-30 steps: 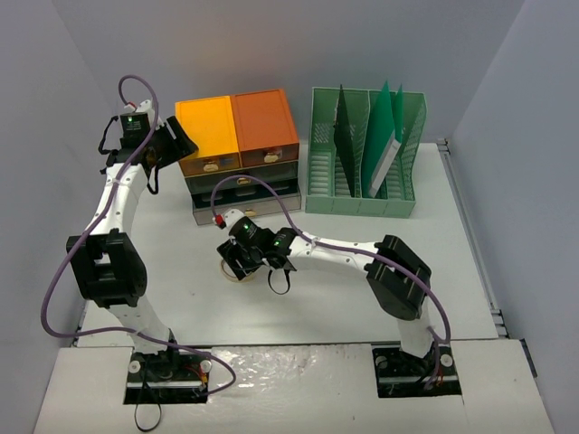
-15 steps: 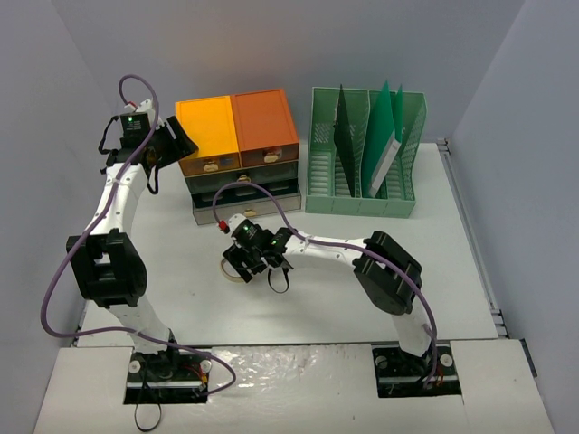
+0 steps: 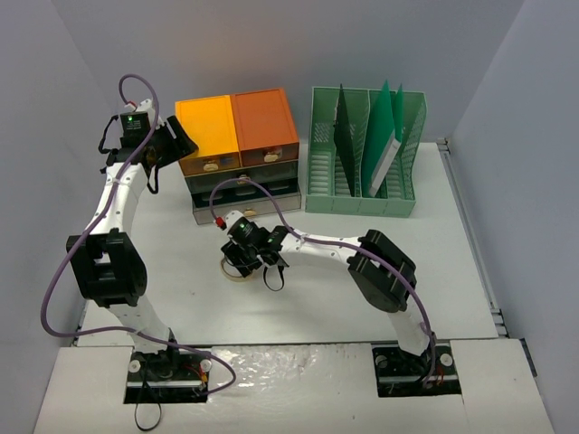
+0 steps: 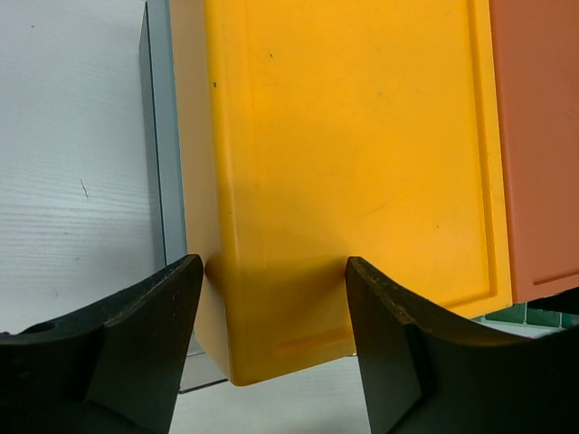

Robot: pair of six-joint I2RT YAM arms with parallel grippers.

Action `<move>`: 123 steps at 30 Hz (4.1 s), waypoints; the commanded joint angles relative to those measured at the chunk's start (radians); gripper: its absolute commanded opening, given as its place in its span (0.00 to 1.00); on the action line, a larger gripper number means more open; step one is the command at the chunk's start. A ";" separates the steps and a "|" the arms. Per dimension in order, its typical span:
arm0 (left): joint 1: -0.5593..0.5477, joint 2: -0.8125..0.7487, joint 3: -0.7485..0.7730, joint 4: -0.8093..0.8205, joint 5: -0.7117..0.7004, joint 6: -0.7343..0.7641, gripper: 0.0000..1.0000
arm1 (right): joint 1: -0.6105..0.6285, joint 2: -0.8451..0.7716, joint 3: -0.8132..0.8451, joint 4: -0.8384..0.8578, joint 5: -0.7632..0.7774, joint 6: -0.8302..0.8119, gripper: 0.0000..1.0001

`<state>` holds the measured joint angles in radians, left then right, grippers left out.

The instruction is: Organize the desk

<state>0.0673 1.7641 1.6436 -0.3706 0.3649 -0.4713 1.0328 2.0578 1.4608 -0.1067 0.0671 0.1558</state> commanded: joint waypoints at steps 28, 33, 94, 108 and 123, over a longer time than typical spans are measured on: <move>-0.008 0.035 -0.057 -0.247 -0.066 0.086 0.60 | -0.010 -0.148 0.158 0.118 0.451 -0.003 0.00; -0.009 0.034 -0.057 -0.247 -0.065 0.086 0.60 | -0.021 -0.146 0.184 0.212 0.618 -0.100 0.00; -0.022 -0.002 -0.098 -0.207 -0.025 0.080 0.60 | -0.137 0.294 0.110 1.710 0.741 -1.116 0.00; -0.023 0.000 -0.100 -0.199 -0.024 0.074 0.60 | -0.185 0.360 0.153 1.711 0.671 -1.256 0.00; -0.028 0.024 -0.060 -0.206 -0.026 0.071 0.60 | -0.199 0.317 0.073 1.646 0.760 -1.158 0.11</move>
<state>0.0597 1.7306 1.6075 -0.3687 0.3691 -0.4564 0.8770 2.4348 1.5398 1.3073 0.7496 -1.0469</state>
